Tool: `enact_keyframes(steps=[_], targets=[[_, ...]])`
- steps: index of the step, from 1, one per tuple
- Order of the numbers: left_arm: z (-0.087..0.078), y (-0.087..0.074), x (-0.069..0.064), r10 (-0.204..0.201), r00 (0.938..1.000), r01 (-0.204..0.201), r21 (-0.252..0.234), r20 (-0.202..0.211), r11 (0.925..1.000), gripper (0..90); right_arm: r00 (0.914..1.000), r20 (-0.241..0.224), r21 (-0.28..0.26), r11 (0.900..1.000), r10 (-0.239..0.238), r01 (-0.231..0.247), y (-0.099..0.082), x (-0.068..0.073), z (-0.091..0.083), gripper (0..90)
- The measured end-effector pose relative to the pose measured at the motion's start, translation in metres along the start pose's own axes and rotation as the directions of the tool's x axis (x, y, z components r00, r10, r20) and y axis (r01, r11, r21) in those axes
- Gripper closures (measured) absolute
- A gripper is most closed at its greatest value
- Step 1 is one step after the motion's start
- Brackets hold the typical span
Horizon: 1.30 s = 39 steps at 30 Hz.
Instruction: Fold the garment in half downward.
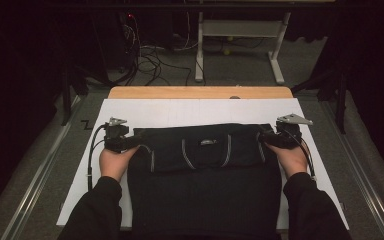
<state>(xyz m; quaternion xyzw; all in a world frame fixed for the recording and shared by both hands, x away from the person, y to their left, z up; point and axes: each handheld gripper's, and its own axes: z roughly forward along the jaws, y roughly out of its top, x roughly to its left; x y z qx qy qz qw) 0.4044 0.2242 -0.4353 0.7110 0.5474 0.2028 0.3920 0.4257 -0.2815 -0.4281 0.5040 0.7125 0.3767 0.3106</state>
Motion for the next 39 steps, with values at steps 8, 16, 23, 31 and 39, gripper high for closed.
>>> enact_keyframes(steps=[8,16,23,31,39], targets=[[-0.020,-0.022,-0.024,0.048,0.9951,-0.047,-0.015,0.086,0.9988,20.8,0.9989,-0.046,-0.056,0.9984,-0.010,0.007,-0.013,0.011,-0.035,14.8],[-0.021,-0.056,-0.045,0.094,0.9801,-0.103,0.045,0.175,0.9937,18.4,0.9899,-0.134,0.003,0.9988,-0.048,0.049,-0.046,0.027,-0.044,17.5],[-0.011,-0.065,-0.055,0.141,0.9675,-0.169,0.124,0.210,0.9777,31.1,0.9841,-0.168,0.085,0.9938,-0.056,0.071,-0.061,0.033,-0.037,32.8],[-0.010,-0.067,-0.063,0.184,0.9608,-0.213,0.125,0.207,0.9691,51.9,0.9831,-0.163,0.142,0.9841,-0.083,0.107,-0.065,0.037,-0.028,53.3],[-0.017,-0.066,-0.066,0.204,0.9579,-0.223,0.076,0.202,0.9719,71.1,0.9817,-0.146,0.092,0.9864,-0.122,0.136,-0.065,0.041,-0.038,78.4]])
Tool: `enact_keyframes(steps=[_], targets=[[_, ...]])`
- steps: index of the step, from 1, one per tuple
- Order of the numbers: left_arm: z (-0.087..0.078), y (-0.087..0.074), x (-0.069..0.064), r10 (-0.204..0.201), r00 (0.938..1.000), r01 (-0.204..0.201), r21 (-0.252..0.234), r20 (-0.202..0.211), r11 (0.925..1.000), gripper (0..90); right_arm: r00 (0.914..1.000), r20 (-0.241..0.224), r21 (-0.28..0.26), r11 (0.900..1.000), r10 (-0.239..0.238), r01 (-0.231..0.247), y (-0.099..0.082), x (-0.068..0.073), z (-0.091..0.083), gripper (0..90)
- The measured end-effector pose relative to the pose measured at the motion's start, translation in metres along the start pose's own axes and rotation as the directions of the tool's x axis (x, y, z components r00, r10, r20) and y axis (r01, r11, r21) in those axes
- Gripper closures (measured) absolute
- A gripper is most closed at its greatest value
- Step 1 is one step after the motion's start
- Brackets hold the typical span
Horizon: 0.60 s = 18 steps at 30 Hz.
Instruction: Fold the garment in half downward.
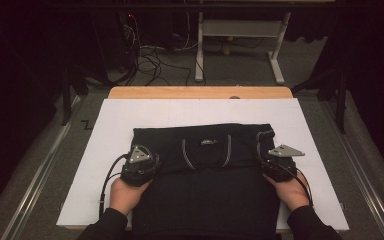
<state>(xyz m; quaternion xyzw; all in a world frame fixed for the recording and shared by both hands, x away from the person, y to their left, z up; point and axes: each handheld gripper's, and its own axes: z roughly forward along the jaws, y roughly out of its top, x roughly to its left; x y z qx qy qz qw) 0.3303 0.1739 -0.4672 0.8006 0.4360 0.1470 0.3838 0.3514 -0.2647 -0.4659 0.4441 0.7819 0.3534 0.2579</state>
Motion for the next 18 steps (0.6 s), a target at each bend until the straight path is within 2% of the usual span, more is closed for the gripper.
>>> enact_keyframes(steps=[6,9,15,18], targets=[[-0.017,0.004,-0.001,0.002,1.0000,-0.002,-0.071,-0.009,0.9975,71.1,0.9999,-0.005,-0.077,0.9969,-0.013,0.013,0.002,0.004,-0.016,78.9],[-0.024,0.003,-0.003,0.007,1.0000,-0.007,-0.084,-0.006,0.9965,71.1,0.9993,-0.021,-0.113,0.9932,-0.030,0.028,0.002,0.008,-0.029,79.0],[-0.038,-0.005,-0.006,0.009,0.9999,-0.008,-0.091,0.011,0.9959,70.7,0.9975,-0.050,-0.149,0.9879,-0.050,0.042,-0.006,0.017,-0.051,79.0],[-0.041,-0.012,-0.009,0.014,0.9997,-0.013,-0.076,0.017,0.9970,70.6,0.9967,-0.062,-0.154,0.9872,-0.052,0.042,-0.015,0.022,-0.061,79.0]])
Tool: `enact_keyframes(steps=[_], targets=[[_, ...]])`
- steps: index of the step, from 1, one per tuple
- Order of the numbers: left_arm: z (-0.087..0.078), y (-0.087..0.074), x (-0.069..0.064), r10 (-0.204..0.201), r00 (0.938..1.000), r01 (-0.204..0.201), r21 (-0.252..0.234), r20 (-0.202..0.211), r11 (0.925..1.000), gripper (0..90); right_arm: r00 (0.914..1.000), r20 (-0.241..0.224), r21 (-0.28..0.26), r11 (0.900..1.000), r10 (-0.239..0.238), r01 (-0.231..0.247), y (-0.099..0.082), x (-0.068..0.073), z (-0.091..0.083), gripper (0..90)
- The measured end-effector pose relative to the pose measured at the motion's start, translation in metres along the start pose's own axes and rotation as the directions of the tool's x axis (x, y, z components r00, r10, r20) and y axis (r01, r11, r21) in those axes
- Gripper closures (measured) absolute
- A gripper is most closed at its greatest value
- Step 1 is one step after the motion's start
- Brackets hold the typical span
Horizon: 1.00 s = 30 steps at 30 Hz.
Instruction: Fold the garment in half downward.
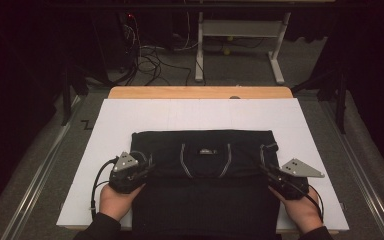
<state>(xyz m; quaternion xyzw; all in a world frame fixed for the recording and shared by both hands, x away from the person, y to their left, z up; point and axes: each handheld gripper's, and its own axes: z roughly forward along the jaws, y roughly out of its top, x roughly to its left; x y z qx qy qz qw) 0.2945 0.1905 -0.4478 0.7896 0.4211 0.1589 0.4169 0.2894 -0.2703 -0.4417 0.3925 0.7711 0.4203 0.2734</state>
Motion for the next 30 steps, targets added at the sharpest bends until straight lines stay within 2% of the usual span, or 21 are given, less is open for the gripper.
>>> enact_keyframes(steps=[4,9,14,18,22,24,26,28,30], targets=[[-0.004,-0.012,-0.004,0.004,0.9999,-0.005,0.033,0.012,0.9994,70.6,0.9998,-0.017,0.011,0.9999,-0.009,0.009,-0.011,0.008,-0.011,79.0],[-0.006,-0.024,-0.010,0.002,0.9999,-0.003,0.072,0.017,0.9974,70.1,0.9993,-0.030,0.051,0.9984,-0.023,0.025,-0.025,0.016,-0.016,78.8],[-0.010,-0.029,-0.014,-0.004,0.9997,0.002,0.076,0.022,0.9971,69.6,0.9992,-0.036,0.068,0.9975,-0.016,0.018,-0.034,0.018,-0.019,78.6],[-0.014,-0.031,-0.015,0.005,0.9994,-0.007,0.067,0.035,0.9977,69.8,0.9992,-0.039,0.051,0.9987,-0.006,0.008,-0.036,0.019,-0.026,78.7],[-0.014,-0.033,-0.017,0.002,0.9993,-0.004,0.077,0.037,0.9970,69.7,0.9991,-0.039,0.066,0.9976,-0.017,0.019,-0.040,0.020,-0.028,78.1],[-0.012,-0.034,-0.016,-0.007,0.9994,0.004,0.093,0.033,0.9956,66.0,0.9992,-0.038,0.069,0.9976,-0.007,0.010,-0.040,0.019,-0.027,73.4],[-0.012,-0.035,-0.014,-0.019,0.9996,0.016,0.095,0.022,0.9953,57.9,0.9989,-0.046,0.079,0.9969,0.010,-0.006,-0.041,0.018,-0.025,66.0],[-0.014,-0.035,-0.013,-0.034,0.9994,0.034,0.074,0.006,0.9967,50.8,0.9988,-0.045,0.076,0.9969,0.021,-0.018,-0.042,0.017,-0.025,56.1],[-0.016,-0.034,-0.011,-0.045,0.9989,0.045,0.055,-0.009,0.9974,44.9,0.9984,-0.042,0.064,0.9973,0.039,-0.036,-0.041,0.015,-0.026,49.9]])
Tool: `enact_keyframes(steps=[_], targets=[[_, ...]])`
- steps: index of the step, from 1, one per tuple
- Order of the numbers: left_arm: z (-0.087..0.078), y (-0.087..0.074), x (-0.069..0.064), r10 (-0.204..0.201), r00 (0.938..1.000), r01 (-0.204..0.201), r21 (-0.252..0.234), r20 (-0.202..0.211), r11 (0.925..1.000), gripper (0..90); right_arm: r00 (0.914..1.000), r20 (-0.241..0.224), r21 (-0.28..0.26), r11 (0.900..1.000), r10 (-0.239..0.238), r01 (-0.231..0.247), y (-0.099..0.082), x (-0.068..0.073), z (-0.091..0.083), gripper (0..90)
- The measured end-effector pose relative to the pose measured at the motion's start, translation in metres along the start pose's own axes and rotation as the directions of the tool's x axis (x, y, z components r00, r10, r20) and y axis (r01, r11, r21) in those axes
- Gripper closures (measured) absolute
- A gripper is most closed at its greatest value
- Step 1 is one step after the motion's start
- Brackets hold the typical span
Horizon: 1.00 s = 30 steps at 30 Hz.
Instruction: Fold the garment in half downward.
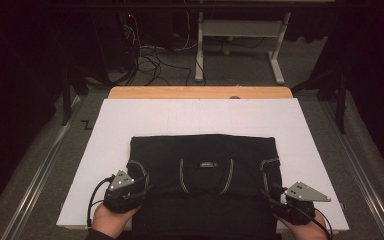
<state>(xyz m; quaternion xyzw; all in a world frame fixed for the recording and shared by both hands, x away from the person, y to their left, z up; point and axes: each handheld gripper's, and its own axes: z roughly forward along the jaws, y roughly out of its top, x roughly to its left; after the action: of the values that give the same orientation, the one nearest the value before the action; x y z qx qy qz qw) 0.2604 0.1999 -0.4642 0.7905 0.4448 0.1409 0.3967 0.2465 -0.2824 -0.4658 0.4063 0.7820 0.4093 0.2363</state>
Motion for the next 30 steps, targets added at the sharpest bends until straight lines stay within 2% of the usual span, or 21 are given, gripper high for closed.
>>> enact_keyframes(steps=[3,6,8,11,13,16,18,23,25,27,29,30], targets=[[-0.001,0.003,0.003,-0.015,0.9999,0.015,-0.028,0.004,0.9995,38.4,0.9997,0.008,-0.026,0.9994,0.025,-0.025,0.002,-0.002,-0.002,43.1],[0.002,0.011,0.005,-0.016,0.9998,0.017,-0.048,0.013,0.9987,35.7,0.9990,0.011,-0.055,0.9976,0.044,-0.043,0.007,-0.005,-0.003,38.6],[0.007,0.020,0.007,-0.016,0.9991,0.018,-0.044,0.040,0.9989,35.2,0.9990,0.012,-0.062,0.9972,0.042,-0.041,0.014,-0.007,-0.001,37.0],[0.016,0.032,0.008,-0.010,0.9984,0.011,-0.025,0.056,0.9996,32.9,0.9994,0.001,-0.059,0.9977,0.034,-0.034,0.027,-0.007,0.007,35.4],[0.022,0.039,0.008,0.001,0.9986,-0.001,-0.017,0.053,0.9998,33.0,0.9998,-0.003,-0.053,0.9984,0.020,-0.020,0.035,-0.007,0.014,34.9],[0.035,0.051,0.010,-0.015,0.9974,0.015,0.011,0.071,0.9998,32.9,0.9999,-0.005,-0.042,0.9990,0.016,-0.016,0.048,-0.007,0.029,34.5],[0.045,0.057,0.010,-0.013,0.9965,0.010,0.037,0.083,0.9992,33.6,0.9999,-0.012,-0.023,0.9997,0.008,-0.009,0.058,-0.006,0.041,34.2],[0.065,0.066,0.010,0.003,0.9989,-0.007,0.097,0.046,0.9952,37.6,0.9999,0.002,0.026,0.9996,-0.012,0.012,0.072,-0.004,0.063,34.4],[0.066,0.070,0.008,0.019,0.9988,-0.024,0.104,0.044,0.9943,37.7,0.9999,0.001,0.048,0.9987,-0.016,0.016,0.076,-0.003,0.071,34.8],[0.067,0.071,0.007,0.024,0.9983,-0.029,0.099,0.053,0.9947,39.7,0.9996,-0.018,0.062,0.9978,-0.021,0.022,0.079,-0.002,0.076,39.7],[0.070,0.072,0.005,0.031,0.9978,-0.038,0.123,0.060,0.9917,39.8,0.9993,-0.021,0.080,0.9963,-0.031,0.032,0.079,0.000,0.080,40.4],[0.072,0.072,0.004,0.048,0.9974,-0.055,0.138,0.053,0.9889,39.8,0.9992,-0.021,0.089,0.9954,-0.034,0.036,0.079,0.001,0.082,41.9]])
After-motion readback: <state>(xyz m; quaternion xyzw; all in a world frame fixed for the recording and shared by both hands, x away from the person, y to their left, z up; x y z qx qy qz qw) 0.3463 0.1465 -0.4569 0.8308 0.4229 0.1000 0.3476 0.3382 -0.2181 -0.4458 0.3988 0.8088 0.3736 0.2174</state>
